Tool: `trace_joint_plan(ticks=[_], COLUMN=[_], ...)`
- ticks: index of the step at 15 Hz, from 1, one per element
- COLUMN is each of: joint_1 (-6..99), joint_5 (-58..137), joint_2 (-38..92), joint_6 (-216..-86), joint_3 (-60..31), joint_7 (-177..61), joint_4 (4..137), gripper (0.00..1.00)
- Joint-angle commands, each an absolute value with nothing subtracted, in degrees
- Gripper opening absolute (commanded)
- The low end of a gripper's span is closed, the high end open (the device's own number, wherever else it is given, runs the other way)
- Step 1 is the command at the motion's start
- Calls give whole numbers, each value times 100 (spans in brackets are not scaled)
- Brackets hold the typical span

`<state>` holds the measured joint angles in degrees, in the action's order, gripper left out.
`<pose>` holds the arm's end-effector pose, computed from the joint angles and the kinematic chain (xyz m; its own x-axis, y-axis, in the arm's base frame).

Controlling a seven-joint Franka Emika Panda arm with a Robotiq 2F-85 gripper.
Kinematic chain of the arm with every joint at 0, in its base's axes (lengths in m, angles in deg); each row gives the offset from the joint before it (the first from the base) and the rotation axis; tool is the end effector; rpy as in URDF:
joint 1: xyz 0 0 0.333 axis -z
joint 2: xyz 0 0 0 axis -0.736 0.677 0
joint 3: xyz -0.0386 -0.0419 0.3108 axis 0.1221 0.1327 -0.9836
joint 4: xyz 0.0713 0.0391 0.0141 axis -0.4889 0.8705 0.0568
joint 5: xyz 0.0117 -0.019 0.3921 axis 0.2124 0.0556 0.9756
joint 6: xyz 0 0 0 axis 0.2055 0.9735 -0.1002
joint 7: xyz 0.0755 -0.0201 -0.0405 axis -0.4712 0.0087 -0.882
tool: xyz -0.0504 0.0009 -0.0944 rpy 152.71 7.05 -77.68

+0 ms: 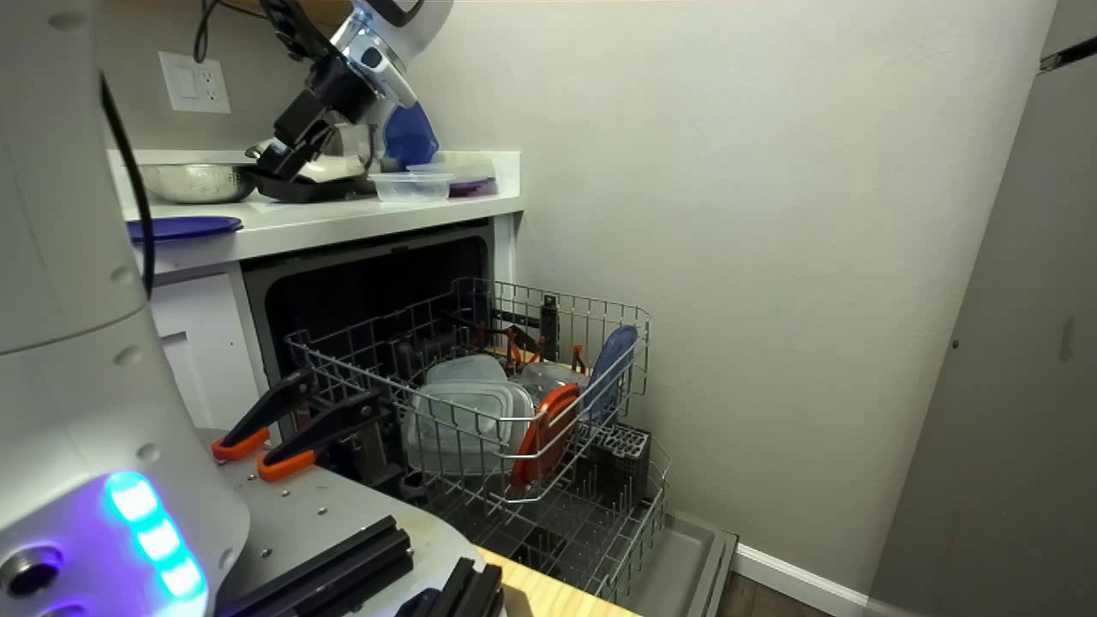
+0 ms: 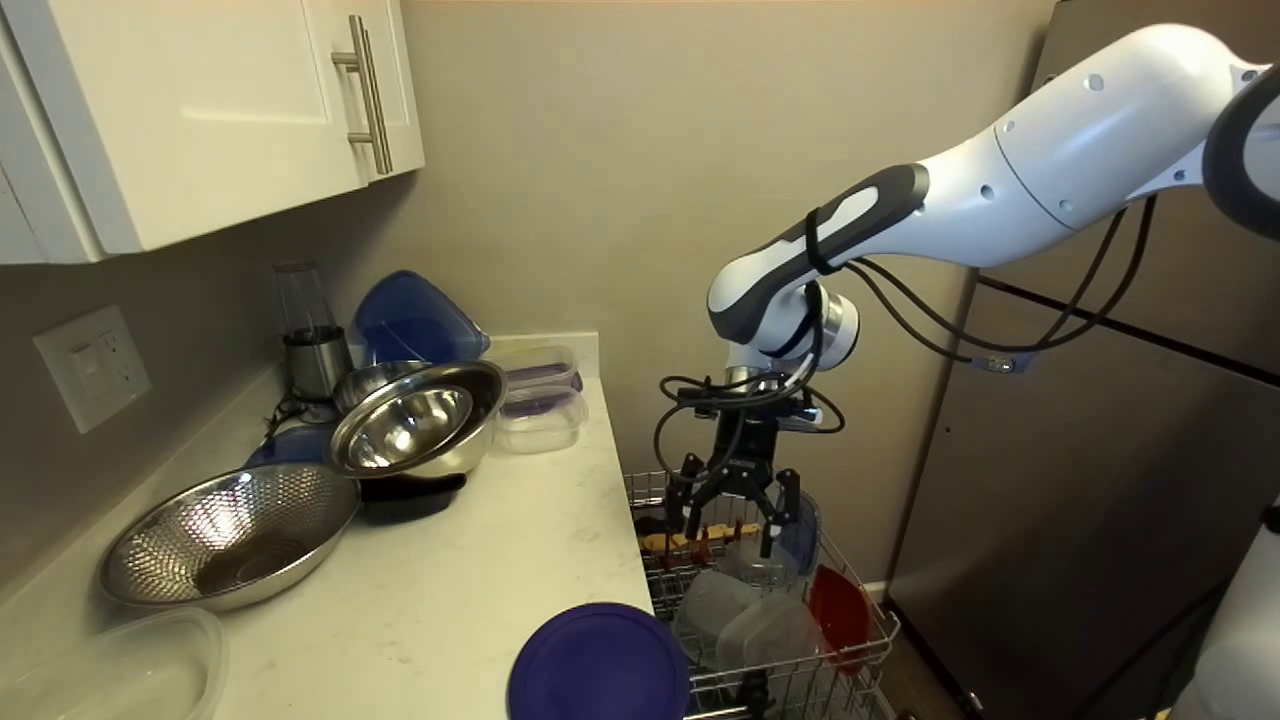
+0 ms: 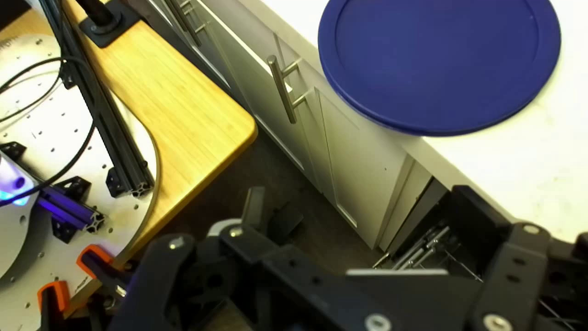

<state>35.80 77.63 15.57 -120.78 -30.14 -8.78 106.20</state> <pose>0.4234 0.2345 0.3122 0.4509 -0.6021 -0.6588 -0.6967 -0.6989 0.1619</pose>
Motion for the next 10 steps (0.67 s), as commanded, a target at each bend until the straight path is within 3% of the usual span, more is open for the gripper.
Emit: trace_joint_plan(ticks=[1,10], joint_1=[3414,3309], joint_5=[7518,7579], joint_2=[1504,1625], joint_6=[-11736,-11844], joint_3=[-3122,-3122], joint_7=[-1391,-1197], joint_4=[10403,10367], gripper=[100,100])
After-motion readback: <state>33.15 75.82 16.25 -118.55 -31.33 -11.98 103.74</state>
